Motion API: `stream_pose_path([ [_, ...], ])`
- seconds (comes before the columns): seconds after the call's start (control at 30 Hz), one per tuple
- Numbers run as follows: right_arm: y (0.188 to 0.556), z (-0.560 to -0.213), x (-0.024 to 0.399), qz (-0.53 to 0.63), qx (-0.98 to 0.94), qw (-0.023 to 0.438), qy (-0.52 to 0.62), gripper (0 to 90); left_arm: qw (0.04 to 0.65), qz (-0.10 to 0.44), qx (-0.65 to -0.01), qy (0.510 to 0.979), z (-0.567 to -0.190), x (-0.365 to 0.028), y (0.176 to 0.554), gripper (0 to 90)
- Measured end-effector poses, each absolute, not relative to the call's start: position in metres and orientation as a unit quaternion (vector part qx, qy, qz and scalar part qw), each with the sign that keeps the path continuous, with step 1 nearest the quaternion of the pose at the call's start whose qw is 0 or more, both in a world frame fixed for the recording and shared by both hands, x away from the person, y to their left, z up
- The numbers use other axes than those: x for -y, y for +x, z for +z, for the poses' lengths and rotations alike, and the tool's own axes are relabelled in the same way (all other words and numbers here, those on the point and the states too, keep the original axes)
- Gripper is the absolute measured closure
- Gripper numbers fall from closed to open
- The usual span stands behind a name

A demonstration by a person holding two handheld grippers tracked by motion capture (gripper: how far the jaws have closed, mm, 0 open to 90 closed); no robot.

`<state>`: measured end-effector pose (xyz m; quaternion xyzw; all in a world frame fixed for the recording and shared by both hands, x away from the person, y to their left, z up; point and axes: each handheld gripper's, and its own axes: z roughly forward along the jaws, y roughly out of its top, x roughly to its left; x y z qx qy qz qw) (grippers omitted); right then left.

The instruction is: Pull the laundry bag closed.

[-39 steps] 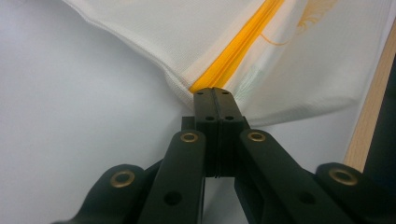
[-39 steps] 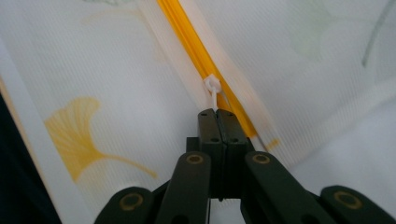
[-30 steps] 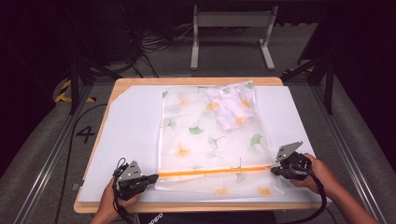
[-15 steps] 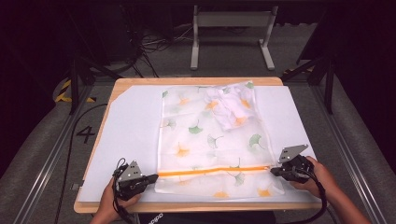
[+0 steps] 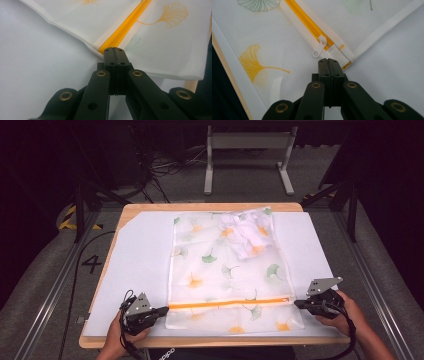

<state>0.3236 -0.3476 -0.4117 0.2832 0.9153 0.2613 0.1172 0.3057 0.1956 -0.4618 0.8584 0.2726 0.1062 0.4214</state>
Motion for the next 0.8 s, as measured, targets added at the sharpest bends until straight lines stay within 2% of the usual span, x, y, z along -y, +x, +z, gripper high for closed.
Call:
stream_pose_path([
  [0.43, 0.319, -0.394, 0.341, 0.327, -0.884, 0.165, 0.291, 84.7, 0.469, 0.139, -0.281, 0.826, -0.447, -0.217, 0.303, 90.0],
  [0.67, 0.319, -0.391, 0.331, 0.361, -0.873, 0.183, 0.273, 81.8, 0.471, 0.157, -0.284, 0.820, -0.442, -0.222, 0.306, 90.0],
  [0.77, 0.319, -0.391, 0.328, 0.367, -0.869, 0.194, 0.271, 79.5, 0.470, 0.159, -0.288, 0.819, -0.442, -0.223, 0.307, 82.6],
  [0.8, 0.319, -0.392, 0.327, 0.371, -0.865, 0.200, 0.272, 77.3, 0.469, 0.165, -0.289, 0.818, -0.442, -0.223, 0.307, 82.6],
])
